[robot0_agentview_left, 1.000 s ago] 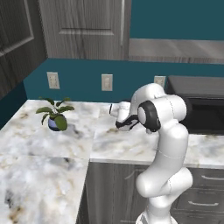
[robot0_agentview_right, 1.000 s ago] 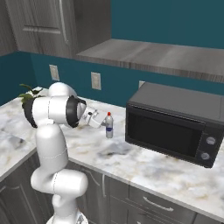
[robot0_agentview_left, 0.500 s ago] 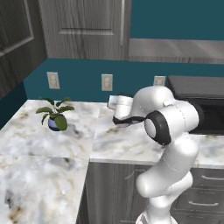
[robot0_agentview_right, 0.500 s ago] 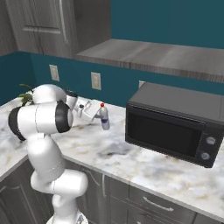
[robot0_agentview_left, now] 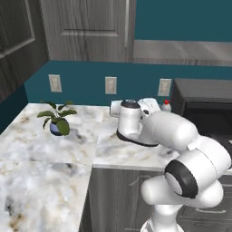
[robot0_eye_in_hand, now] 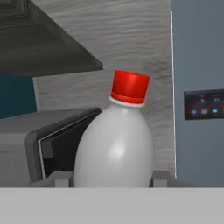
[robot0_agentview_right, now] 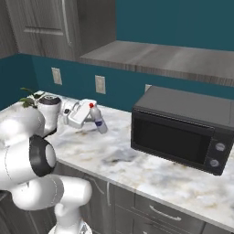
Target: Take the bottled waters from the counter and place them in the freezer to freeze. Close the freezer door after placing the bottles.
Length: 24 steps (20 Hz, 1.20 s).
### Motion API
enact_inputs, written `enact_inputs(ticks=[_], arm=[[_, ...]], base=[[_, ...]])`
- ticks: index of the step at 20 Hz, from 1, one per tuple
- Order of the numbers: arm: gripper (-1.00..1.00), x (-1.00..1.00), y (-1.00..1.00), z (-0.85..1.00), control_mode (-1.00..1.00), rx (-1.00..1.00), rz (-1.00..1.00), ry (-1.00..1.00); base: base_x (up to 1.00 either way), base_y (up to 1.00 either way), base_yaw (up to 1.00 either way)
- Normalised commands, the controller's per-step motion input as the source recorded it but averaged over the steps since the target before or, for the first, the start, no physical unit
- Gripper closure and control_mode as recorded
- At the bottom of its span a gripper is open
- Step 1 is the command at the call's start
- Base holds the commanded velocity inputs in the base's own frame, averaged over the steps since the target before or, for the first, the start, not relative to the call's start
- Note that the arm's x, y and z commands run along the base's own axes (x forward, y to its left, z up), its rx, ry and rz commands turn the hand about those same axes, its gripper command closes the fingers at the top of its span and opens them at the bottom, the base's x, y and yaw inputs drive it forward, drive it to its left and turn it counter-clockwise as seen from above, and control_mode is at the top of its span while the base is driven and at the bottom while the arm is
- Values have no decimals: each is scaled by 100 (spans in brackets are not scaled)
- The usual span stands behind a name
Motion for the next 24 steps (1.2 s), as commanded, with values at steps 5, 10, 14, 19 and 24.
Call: enact_inputs(ticks=[5, 10, 14, 19, 24], arm=[[100, -100, 0, 71, -100, 0, 0, 0], [100, -100, 0, 69, -100, 1, 0, 9], [100, -50, 2, 17, 100, 2, 0, 12], [100, 0, 0, 0, 100, 0, 0, 0], [100, 0, 0, 0, 100, 0, 0, 0]], base=[[0, 0, 0], [0, 0, 0], [-50, 5, 5], [-100, 4, 21], [-100, -15, 31]])
